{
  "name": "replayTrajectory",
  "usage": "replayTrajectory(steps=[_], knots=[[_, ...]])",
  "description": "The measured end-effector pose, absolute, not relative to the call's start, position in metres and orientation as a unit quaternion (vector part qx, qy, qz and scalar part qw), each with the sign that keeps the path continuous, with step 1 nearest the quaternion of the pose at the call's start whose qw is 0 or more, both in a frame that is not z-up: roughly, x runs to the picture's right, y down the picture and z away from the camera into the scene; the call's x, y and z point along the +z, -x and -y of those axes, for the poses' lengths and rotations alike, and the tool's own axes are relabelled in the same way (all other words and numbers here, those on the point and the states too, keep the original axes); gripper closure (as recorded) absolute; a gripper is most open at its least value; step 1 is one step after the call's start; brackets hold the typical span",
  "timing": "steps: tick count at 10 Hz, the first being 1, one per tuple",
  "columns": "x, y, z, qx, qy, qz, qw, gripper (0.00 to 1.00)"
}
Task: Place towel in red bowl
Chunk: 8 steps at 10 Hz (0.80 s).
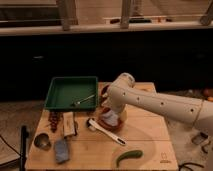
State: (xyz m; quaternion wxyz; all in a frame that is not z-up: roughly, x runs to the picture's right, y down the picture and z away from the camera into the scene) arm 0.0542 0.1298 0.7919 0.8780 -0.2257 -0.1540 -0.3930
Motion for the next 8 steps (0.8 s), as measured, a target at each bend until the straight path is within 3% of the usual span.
replayTrajectory(steps=[8], knots=[[0.7877, -0.0578, -0.1232, -0.392, 0.221, 0.149, 0.881, 0.2]])
